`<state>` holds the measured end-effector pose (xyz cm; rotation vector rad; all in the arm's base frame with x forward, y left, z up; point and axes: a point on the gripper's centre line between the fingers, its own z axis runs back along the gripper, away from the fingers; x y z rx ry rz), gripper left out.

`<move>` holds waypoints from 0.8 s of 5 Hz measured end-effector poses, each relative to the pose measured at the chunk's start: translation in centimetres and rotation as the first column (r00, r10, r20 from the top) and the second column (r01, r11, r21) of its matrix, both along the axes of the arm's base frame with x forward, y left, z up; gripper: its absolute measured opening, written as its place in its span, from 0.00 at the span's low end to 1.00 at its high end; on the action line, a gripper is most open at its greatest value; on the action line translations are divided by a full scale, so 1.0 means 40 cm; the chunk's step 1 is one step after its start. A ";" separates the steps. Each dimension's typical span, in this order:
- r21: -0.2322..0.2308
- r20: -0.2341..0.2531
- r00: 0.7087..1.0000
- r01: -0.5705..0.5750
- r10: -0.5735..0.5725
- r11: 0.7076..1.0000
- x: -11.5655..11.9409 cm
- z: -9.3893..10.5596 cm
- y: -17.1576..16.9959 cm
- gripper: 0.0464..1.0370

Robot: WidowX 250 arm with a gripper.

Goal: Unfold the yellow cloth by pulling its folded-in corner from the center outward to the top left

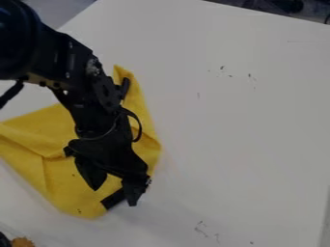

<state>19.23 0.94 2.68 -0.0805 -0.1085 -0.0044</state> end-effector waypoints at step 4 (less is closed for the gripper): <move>0.089 -0.009 0.994 0.109 -0.108 0.990 0.098 0.014 0.189 0.96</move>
